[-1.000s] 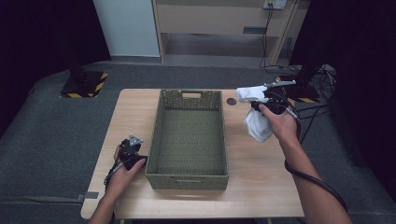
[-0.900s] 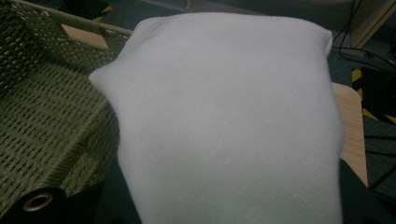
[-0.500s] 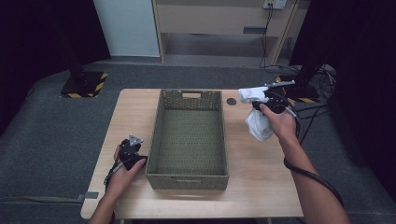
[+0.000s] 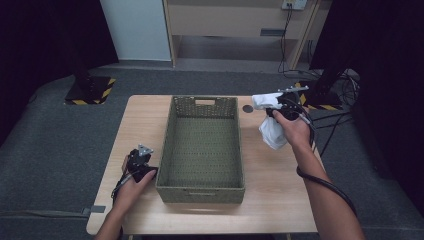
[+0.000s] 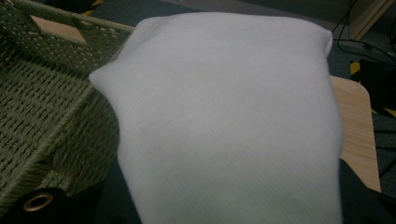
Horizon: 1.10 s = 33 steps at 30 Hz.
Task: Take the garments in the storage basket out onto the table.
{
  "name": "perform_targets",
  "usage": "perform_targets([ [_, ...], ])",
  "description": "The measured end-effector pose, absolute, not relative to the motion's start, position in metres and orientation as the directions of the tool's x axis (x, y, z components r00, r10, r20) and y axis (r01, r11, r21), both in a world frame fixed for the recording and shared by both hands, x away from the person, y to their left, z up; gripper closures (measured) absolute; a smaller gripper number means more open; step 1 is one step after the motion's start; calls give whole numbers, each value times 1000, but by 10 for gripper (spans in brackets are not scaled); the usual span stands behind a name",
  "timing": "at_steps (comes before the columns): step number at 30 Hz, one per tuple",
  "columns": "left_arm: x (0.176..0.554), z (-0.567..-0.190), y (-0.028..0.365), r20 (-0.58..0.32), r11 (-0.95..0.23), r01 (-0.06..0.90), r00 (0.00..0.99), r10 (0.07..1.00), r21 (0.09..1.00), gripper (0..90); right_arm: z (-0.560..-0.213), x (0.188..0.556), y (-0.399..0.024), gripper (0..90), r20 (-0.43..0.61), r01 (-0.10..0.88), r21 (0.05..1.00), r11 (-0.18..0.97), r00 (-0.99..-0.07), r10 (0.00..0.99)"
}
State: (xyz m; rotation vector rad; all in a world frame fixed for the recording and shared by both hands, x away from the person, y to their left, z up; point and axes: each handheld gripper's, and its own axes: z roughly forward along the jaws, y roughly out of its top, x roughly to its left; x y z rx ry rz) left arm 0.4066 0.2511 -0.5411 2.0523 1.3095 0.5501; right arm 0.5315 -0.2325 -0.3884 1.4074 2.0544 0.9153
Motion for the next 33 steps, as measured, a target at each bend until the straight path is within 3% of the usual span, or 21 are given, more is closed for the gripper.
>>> perform_targets([
  [33, 407, -541, 251, 11, -302, 644, 416, 909, 703, 0, -461, 576, -239, 514, 19, 692, 690, 214, -313, 950],
])
